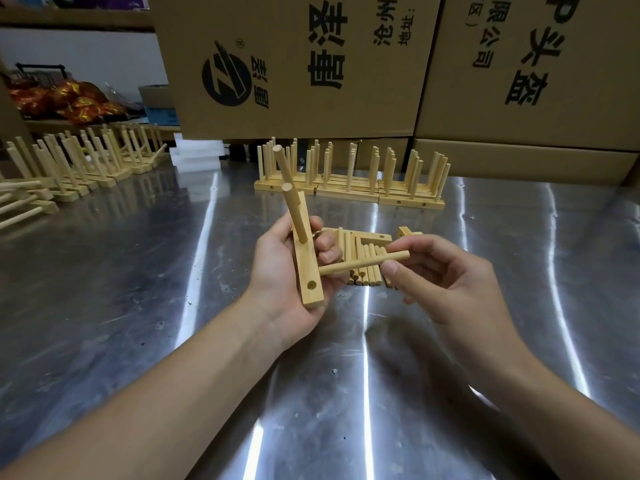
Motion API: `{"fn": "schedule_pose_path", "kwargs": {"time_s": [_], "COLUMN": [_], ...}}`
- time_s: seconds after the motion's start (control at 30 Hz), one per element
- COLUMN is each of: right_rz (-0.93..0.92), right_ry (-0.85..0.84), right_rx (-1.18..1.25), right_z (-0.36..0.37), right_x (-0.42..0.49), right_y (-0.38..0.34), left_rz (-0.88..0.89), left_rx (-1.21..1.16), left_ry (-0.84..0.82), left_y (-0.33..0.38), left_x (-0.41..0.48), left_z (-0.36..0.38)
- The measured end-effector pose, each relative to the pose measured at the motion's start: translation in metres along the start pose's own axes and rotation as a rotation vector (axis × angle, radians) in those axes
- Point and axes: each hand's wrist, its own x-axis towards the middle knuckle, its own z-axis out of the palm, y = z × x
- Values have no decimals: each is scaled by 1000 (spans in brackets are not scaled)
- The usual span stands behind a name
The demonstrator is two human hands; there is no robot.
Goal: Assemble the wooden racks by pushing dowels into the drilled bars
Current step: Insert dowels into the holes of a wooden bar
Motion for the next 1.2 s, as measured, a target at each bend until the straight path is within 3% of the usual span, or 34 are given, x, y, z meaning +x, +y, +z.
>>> {"fn": "schedule_pose_path", "kwargs": {"time_s": [0.27, 0.4, 0.47, 0.53, 0.63, 0.8, 1.03, 1.2], "right_rz": [196, 98, -1, -105, -188, -214, -269, -271], "right_ry": [-69, -158, -273, -364, -403, -399, -423, -429], "right_rx": [171, 149, -11, -320, -602, -617, -765, -912], "right_z": [4, 7, 8, 9, 13, 10, 9, 11], "right_x": [-3, -3, -6, -12, -19, -19, -18, -19], "right_y": [0, -8, -13, -12, -8, -8, -17, -19], "left_rz": [-12, -8, -16, -26, -26, -3, 32, 169], "left_rx": [38, 50, 63, 93, 106, 175, 456, 573], "left_ry": [6, 12, 1, 6, 22, 17, 3, -38], "left_y": [-4, -4, -3, -4, -5, -7, -16, -22], "left_x": [-4, -5, -6, -6, -6, -6, -7, -8], "left_z": [5, 6, 6, 6, 6, 4, 4, 5]}}
